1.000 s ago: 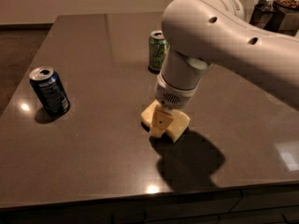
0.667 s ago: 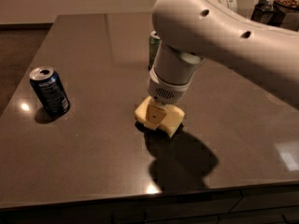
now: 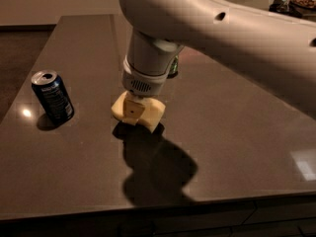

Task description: Move sponge near pepsi can

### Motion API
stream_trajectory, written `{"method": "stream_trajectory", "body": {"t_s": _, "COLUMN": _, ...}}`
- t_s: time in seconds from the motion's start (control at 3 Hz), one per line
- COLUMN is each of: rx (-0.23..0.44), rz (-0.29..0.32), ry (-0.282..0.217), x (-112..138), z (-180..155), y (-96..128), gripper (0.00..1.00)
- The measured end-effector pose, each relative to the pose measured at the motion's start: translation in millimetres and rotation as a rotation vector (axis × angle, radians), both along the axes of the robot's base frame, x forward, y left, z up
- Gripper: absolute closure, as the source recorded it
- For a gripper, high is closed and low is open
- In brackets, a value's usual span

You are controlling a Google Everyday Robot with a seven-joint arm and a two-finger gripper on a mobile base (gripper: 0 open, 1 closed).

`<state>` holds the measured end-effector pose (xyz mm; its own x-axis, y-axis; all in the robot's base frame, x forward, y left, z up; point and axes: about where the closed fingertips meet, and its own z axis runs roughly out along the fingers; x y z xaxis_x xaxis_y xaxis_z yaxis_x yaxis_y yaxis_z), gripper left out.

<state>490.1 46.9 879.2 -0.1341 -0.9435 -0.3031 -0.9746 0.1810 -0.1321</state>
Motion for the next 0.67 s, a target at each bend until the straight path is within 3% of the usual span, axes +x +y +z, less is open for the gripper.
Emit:
{"method": "stream_trajectory", "body": {"t_s": 0.33, "rx": 0.014, "rz": 0.072, "ry": 0.004, "x": 1.5, "z": 2.1, "y": 42.0, "gripper": 1.0}}
{"method": "stream_trajectory", "body": {"t_s": 0.67, "rx": 0.021, "rz": 0.134, "ry": 0.017, "x": 2.8, "z": -3.6, "y": 77.1, "gripper": 0.85}}
